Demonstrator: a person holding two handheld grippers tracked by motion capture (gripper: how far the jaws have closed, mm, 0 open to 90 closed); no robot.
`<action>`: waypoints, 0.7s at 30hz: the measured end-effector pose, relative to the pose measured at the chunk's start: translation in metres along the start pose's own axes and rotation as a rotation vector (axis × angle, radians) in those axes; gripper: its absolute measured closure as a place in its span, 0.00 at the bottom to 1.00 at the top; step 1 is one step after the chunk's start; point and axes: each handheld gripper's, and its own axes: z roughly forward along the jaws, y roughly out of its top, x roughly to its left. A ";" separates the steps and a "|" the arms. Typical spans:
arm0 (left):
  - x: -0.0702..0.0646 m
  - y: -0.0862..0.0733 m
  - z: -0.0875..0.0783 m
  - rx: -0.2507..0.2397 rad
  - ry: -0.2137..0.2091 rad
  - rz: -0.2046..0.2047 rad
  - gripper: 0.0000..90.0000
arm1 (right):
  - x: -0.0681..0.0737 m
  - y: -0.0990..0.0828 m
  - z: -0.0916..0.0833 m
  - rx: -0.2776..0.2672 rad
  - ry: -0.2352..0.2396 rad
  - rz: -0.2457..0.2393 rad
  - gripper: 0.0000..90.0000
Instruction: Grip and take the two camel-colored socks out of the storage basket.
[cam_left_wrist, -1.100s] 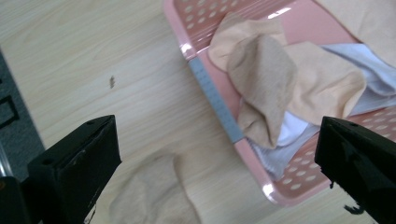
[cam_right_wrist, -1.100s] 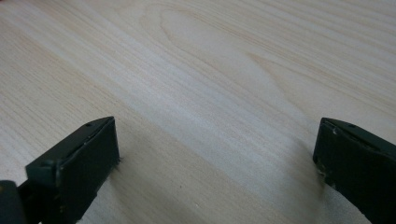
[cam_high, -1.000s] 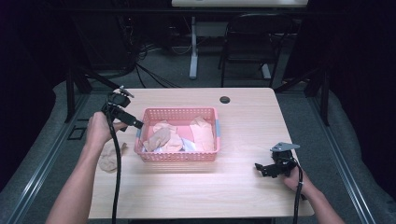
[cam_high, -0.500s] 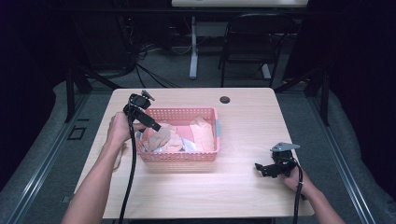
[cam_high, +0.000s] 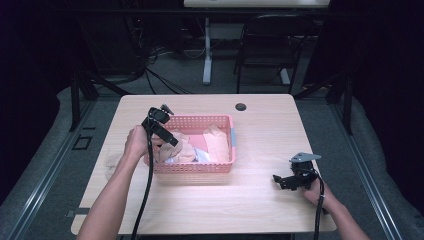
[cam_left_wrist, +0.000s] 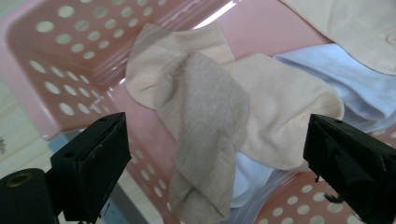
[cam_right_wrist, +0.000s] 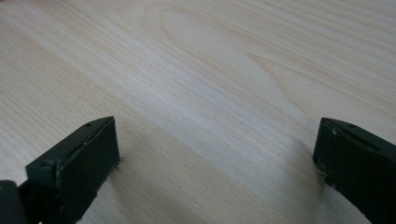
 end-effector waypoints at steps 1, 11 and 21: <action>-0.001 0.000 0.002 0.008 0.003 -0.001 0.09 | 0.000 0.000 0.000 0.001 -0.003 -0.001 0.00; -0.005 -0.004 0.024 0.032 0.014 0.007 0.17 | 0.000 0.000 0.000 0.000 0.002 0.000 0.00; -0.005 -0.010 0.036 0.088 0.036 0.001 0.36 | 0.000 0.000 0.000 0.000 0.002 0.000 0.00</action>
